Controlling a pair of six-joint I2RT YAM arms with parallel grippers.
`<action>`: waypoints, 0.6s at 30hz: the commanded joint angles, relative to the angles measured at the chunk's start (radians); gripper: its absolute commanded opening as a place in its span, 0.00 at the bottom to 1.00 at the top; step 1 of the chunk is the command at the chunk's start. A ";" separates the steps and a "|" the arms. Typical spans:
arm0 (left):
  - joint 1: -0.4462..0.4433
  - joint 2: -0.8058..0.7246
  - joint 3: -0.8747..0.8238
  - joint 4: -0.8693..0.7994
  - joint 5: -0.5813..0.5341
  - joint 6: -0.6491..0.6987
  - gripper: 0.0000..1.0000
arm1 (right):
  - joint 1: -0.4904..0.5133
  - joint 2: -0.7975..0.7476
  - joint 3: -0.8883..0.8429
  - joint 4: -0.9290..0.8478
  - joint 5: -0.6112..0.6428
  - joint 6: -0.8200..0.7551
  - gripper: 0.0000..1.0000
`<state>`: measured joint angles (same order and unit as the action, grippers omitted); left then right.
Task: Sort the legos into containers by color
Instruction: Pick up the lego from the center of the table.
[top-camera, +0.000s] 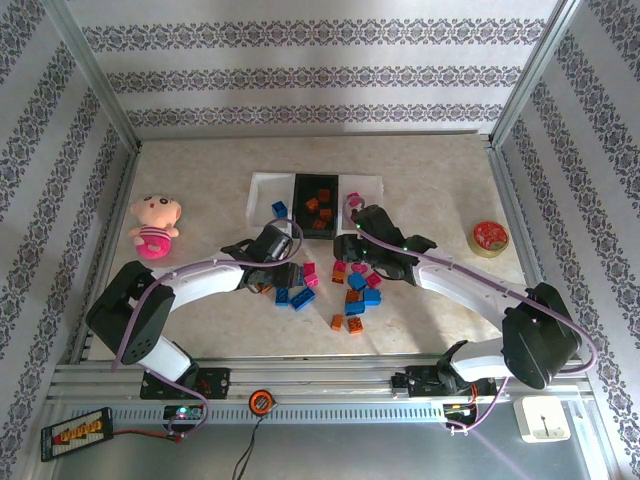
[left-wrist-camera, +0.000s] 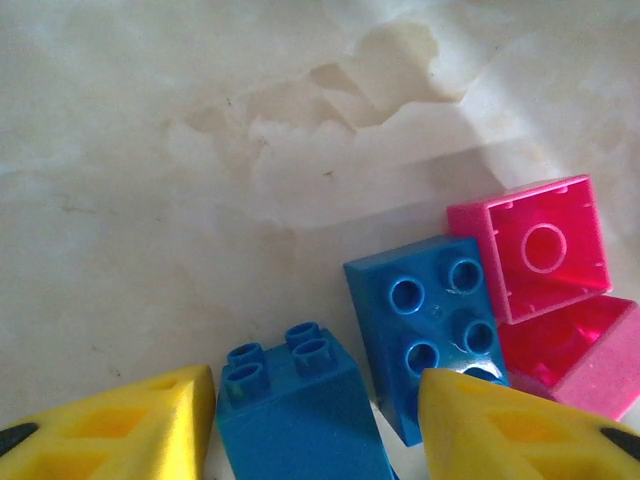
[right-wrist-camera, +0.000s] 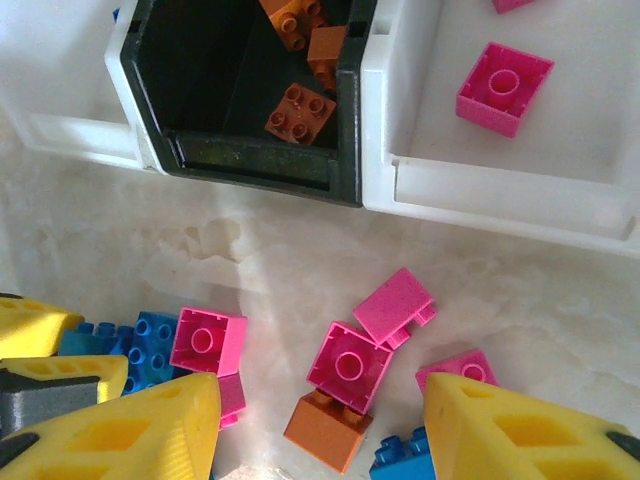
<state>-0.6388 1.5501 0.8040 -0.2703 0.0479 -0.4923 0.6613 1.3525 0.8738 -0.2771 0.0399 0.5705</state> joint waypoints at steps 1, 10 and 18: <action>-0.020 0.019 0.021 -0.068 -0.038 0.026 0.51 | -0.014 -0.027 -0.019 0.013 0.016 0.007 0.56; -0.035 0.014 0.032 -0.097 -0.069 0.030 0.44 | -0.027 -0.042 -0.032 0.014 0.015 0.007 0.56; -0.048 0.028 0.019 -0.088 -0.104 0.024 0.42 | -0.038 -0.057 -0.055 0.021 0.013 0.012 0.57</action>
<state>-0.6750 1.5627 0.8215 -0.3283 -0.0227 -0.4740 0.6300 1.3205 0.8402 -0.2714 0.0395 0.5739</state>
